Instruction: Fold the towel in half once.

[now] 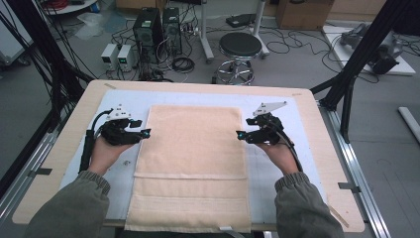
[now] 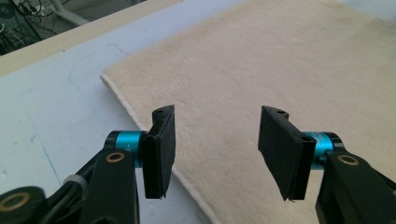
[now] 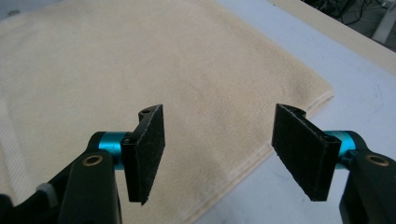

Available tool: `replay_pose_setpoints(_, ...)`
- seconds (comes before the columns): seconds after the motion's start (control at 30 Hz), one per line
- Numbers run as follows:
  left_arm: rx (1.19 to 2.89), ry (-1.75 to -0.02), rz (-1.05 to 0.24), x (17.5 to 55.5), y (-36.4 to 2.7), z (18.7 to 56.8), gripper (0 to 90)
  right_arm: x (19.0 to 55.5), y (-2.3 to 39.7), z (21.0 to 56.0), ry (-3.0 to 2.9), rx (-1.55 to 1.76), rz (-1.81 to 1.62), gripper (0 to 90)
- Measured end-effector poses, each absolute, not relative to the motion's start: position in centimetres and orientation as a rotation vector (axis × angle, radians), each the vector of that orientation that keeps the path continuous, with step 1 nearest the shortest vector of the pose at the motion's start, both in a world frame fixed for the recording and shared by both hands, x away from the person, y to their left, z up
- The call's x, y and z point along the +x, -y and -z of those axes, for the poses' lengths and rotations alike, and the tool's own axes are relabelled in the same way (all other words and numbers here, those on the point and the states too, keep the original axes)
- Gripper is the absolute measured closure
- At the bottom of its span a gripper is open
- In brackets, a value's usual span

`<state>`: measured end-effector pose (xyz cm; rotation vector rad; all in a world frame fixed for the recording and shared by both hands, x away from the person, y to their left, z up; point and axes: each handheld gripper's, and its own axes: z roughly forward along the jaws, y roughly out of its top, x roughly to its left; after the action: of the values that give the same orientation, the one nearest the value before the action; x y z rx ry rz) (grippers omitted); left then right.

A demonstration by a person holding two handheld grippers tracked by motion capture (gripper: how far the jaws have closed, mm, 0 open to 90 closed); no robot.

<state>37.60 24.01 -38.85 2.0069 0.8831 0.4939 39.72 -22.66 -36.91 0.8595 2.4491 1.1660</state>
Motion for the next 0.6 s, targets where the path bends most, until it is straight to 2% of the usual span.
replay_pose_setpoints(0.33, 2.013, -0.858, -0.48, 35.1, -24.3, 39.9, 43.6, 37.2, 23.1, 38.3, -2.469, 0.863, -1.154, 29.7)
replay_pose_setpoints(0.6, 2.056, -0.789, -0.466, 32.7, -23.6, 40.5, 42.4, 35.7, 22.3, 37.6, -2.474, 0.799, -1.142, 29.1)
